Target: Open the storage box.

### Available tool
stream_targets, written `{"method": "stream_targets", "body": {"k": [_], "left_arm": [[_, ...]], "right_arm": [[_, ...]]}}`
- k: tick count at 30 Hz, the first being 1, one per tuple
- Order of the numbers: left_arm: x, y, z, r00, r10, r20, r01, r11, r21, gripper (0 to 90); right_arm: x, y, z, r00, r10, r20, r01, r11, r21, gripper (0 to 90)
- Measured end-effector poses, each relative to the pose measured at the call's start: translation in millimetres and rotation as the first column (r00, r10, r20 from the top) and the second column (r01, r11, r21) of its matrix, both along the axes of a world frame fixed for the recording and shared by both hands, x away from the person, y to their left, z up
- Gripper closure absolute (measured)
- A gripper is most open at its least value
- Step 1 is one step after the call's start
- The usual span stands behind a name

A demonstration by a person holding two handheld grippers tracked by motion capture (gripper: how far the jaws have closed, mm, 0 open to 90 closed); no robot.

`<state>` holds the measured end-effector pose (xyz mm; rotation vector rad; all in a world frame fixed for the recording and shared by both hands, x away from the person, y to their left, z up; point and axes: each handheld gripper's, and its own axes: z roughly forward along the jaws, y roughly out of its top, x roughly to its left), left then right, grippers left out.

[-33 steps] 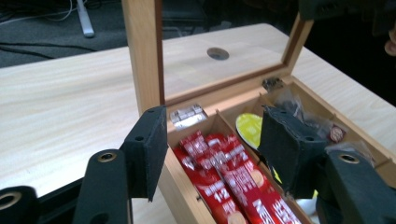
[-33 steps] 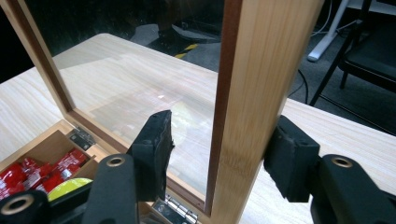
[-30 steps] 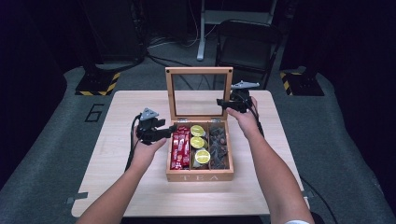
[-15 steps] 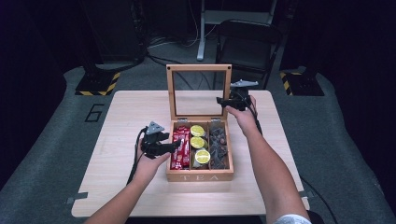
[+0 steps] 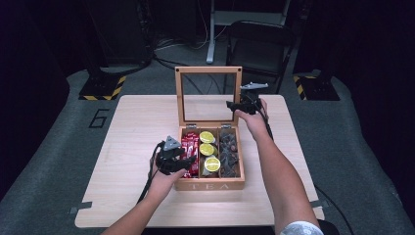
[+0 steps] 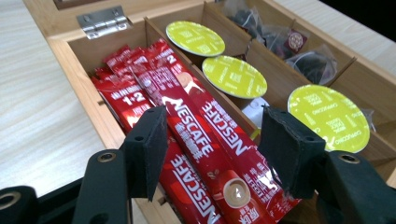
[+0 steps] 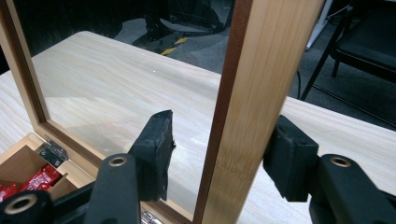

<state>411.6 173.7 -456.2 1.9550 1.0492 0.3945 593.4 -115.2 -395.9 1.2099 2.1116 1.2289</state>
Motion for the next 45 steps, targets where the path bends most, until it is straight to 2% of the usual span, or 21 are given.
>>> {"method": "stream_targets", "body": {"k": [1, 5, 7, 11, 16, 17, 20, 23, 32, 35, 39, 45], "left_arm": [[0.1, 0.3, -0.7, 1.0000, -0.008, -0.003, 0.008, 0.9998, 0.015, 41.8], [0.1, -0.8, -5.4, 0.9998, 0.003, -0.018, -0.003, 0.9998, 0.018, 44.0], [0.5, -0.7, -6.0, 0.9997, 0.003, -0.023, -0.002, 1.0000, 0.009, 47.4], [0.6, -2.4, -8.0, 0.9996, 0.007, -0.026, -0.006, 1.0000, 0.003, 48.0], [-1.1, -8.3, -10.2, 0.9997, 0.007, -0.025, -0.007, 0.9996, 0.026, 49.8], [-1.7, -9.1, -10.3, 0.9997, 0.004, -0.024, -0.004, 0.9992, 0.041, 49.8], [-2.5, -11.3, -10.7, 0.9996, 0.024, -0.015, -0.023, 0.9985, 0.050, 56.1], [-2.1, -11.4, -10.4, 0.9989, 0.042, -0.021, -0.041, 0.9983, 0.041, 61.5], [-1.5, -11.6, -9.0, 0.9984, 0.051, -0.023, -0.050, 0.9984, 0.027, 73.5], [-1.7, -8.0, -6.0, 0.9980, 0.061, -0.017, -0.061, 0.9981, 0.006, 80.7], [0.0, -4.5, -5.0, 0.9974, 0.068, -0.024, -0.068, 0.9976, -0.008, 82.2], [-0.4, -3.6, -3.7, 0.9971, 0.075, -0.011, -0.075, 0.9971, -0.013, 83.2]], "right_arm": [[-0.1, 0.2, -0.1, 1.0000, 0.001, 0.003, -0.001, 1.000, -0.002, 44.8], [-1.2, 0.5, -0.1, 1.0000, -0.001, 0.008, 0.001, 1.000, -0.006, 44.7], [-1.5, 0.7, 0.0, 1.0000, -0.001, 0.009, 0.001, 1.000, -0.009, 44.1], [-1.8, 1.0, -0.1, 0.9999, 0.001, 0.011, -0.001, 1.000, -0.010, 43.2], [-2.7, 2.5, -0.3, 1.0000, -0.004, 0.008, 0.004, 1.000, -0.006, 42.1], [-2.8, 2.7, -0.4, 1.0000, -0.004, 0.009, 0.004, 1.000, -0.008, 41.7], [-3.2, 3.2, -0.5, 0.9999, -0.004, 0.011, 0.004, 1.000, -0.015, 41.4], [-3.3, 3.2, -0.6, 0.9999, -0.004, 0.013, 0.004, 1.000, -0.014, 41.4], [-3.5, 3.1, -1.4, 0.9998, 0.002, 0.018, -0.001, 1.000, -0.013, 40.7], [-3.3, 2.1, -1.1, 0.9998, 0.007, 0.019, -0.007, 1.000, -0.015, 41.6], [-3.3, 1.3, -1.1, 0.9997, 0.011, 0.024, -0.011, 1.000, -0.023, 43.8], [-3.2, -2.0, -0.4, 0.9997, 0.015, 0.017, -0.014, 1.000, -0.014, 48.0]]}}
